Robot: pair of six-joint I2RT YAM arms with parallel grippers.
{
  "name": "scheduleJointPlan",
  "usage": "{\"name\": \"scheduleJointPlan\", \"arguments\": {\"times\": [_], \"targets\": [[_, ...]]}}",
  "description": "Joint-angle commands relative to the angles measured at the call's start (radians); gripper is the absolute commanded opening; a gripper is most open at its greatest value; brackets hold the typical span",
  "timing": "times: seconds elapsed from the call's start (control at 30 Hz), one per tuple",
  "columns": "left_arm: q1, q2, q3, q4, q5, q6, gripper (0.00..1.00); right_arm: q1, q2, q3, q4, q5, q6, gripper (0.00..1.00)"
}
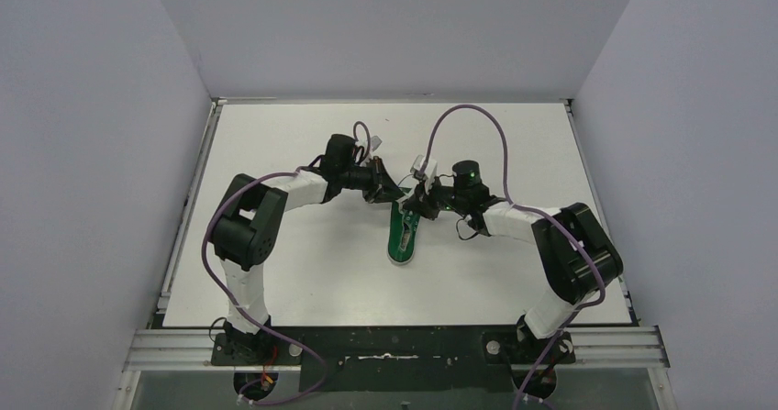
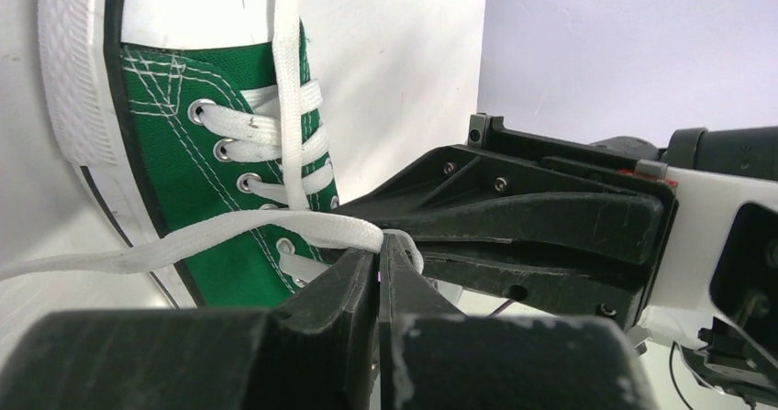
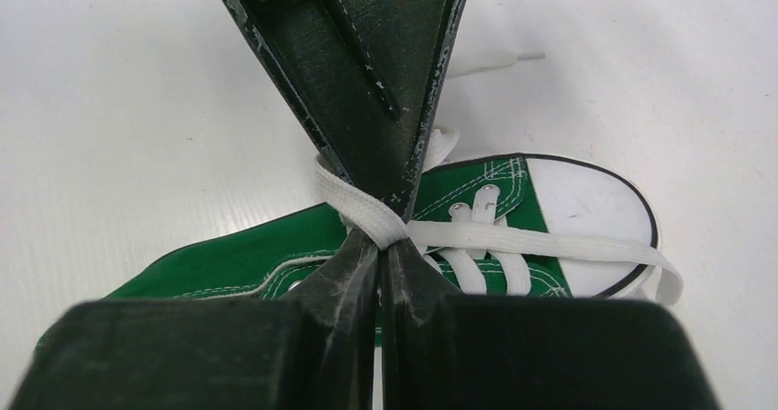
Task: Tie the shoes
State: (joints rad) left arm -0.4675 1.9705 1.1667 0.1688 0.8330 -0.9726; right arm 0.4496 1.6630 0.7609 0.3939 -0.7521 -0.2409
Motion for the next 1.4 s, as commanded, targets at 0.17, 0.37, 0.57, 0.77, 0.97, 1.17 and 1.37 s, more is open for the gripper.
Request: {"name": "scheduleJointPlan", "arguments": {"times": [0.17,0.37,0.57,0.77,0.97,1.17,1.37], "targets": [[0.022,-0.03,0.078,-0.106,0.036,0.16,0.0,-0.111,-0.019,0.065,0.022,-0.233,0.266,0.0],[0.027,0.003,0.12,-0.13,0.042,0.186,0.01,-0.117,0.052,0.133,0.034,-0.346,0.526,0.0],[0.036,-0.006,0.123,-0.143,0.042,0.213,0.07,-0.128,0.134,0.175,0.082,-0.385,0.766,0.0],[0.076,-0.085,0.136,-0.396,-0.056,0.476,0.24,-0.16,0.157,0.174,0.133,-0.403,0.907,0.0],[0.075,-0.244,0.073,-0.54,-0.214,0.649,0.55,-0.163,0.164,0.187,0.133,-0.403,0.967,0.0],[-0.043,-0.457,-0.202,-0.135,-0.215,0.71,0.58,-0.167,0.176,0.19,0.176,-0.425,1.017,0.0],[-0.115,-0.324,-0.215,0.131,-0.204,0.745,0.4,-0.176,0.199,0.19,0.258,-0.442,1.076,0.0]]}}
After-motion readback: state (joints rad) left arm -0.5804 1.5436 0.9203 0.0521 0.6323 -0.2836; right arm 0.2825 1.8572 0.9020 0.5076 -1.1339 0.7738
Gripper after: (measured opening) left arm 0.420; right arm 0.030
